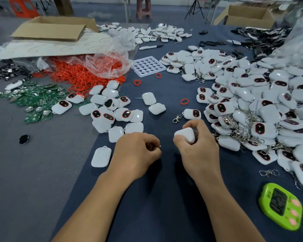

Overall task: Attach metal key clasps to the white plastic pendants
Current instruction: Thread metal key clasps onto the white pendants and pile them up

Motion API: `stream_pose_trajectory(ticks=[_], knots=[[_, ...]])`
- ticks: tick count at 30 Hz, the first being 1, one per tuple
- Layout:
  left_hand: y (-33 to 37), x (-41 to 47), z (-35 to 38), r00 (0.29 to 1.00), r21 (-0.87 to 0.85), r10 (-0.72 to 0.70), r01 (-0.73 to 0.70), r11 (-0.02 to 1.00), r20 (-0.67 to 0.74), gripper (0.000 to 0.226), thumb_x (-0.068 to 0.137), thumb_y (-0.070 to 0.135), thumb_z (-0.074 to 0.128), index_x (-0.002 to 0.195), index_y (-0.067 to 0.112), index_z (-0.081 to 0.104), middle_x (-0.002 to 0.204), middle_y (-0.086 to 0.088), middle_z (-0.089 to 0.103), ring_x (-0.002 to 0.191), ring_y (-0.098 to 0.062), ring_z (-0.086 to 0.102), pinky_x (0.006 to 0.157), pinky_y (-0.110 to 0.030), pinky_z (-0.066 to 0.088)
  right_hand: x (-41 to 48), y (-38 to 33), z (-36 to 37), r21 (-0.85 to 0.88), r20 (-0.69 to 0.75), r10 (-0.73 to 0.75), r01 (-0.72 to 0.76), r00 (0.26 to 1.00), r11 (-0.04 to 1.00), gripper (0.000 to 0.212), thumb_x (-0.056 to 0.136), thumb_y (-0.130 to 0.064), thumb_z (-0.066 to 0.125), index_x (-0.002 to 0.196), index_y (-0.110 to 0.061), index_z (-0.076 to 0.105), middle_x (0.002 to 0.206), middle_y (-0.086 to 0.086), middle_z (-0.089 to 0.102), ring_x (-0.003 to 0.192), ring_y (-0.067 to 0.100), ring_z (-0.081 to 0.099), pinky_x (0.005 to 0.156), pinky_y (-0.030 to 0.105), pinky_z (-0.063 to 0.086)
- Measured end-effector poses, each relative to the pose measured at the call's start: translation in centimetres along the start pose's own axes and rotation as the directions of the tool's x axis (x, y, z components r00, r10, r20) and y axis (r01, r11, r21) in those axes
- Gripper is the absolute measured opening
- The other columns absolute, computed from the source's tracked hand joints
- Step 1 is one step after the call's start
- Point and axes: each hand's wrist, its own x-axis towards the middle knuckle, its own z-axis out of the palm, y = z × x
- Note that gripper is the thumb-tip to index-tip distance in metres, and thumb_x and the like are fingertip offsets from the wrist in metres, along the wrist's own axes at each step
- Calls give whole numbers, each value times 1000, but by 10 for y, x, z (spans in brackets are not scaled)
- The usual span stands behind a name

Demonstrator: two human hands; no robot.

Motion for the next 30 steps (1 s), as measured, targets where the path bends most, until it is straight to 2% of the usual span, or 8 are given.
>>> stream_pose_trajectory(ticks=[4,6,10,14,19,24,27,30], knots=[[-2,1,-2,999,-23,22,-21,1000,47,13,78,26,74,77,39,74,70,21,66,70,-4,61,59,-22,49,1,2,3,34,129,-32,27,991,999,23,88,-23,77,93,-38,60,75,-10,69,54,9,59,52,15,45],[-2,1,-3,998,-33,39,-37,999,58,19,78,25,73,81,44,71,69,17,67,70,-7,61,59,-25,50,1,2,4,-12,175,-56,59,983,998,18,91,-27,74,96,-38,61,79,-13,69,62,11,63,56,15,46],[-2,0,-4,995,-50,61,-57,997,84,35,79,25,73,90,57,65,73,17,68,72,-6,62,59,-24,49,0,1,4,-102,262,-82,112,962,988,10,95,-34,68,99,-39,60,85,-16,68,79,8,61,61,17,45],[-4,-1,-4,994,-34,82,-80,996,69,39,79,26,73,93,61,63,75,20,68,74,-3,62,60,-21,48,2,0,3,-86,278,-86,114,957,990,10,95,-31,68,97,-38,62,84,-18,68,80,6,60,61,15,43],[-3,-2,-2,991,-10,122,-122,993,59,47,82,25,73,104,63,57,83,25,66,80,-1,60,70,-23,48,5,-1,3,-114,292,-88,126,952,985,12,93,-29,71,95,-38,63,82,-15,67,79,7,60,62,14,44],[-5,-3,2,992,36,125,-126,991,20,23,82,27,72,95,46,75,79,24,65,80,-1,60,62,-15,44,6,-2,5,-122,305,-103,146,947,982,14,90,-24,72,91,-36,64,77,-11,66,77,9,59,64,20,48],[-5,-5,3,990,26,136,-136,990,-28,19,81,26,74,92,42,79,65,16,64,78,-1,60,61,-13,43,8,-3,4,-120,321,-90,135,943,984,15,90,-22,73,89,-36,65,76,-11,68,75,10,61,62,24,50],[-5,-6,3,985,31,163,-162,986,-57,18,81,26,75,91,41,79,64,14,64,77,-3,60,60,-14,43,8,-5,2,-110,322,-88,130,943,985,16,89,-20,73,87,-35,68,77,-12,69,76,8,63,61,19,51]])
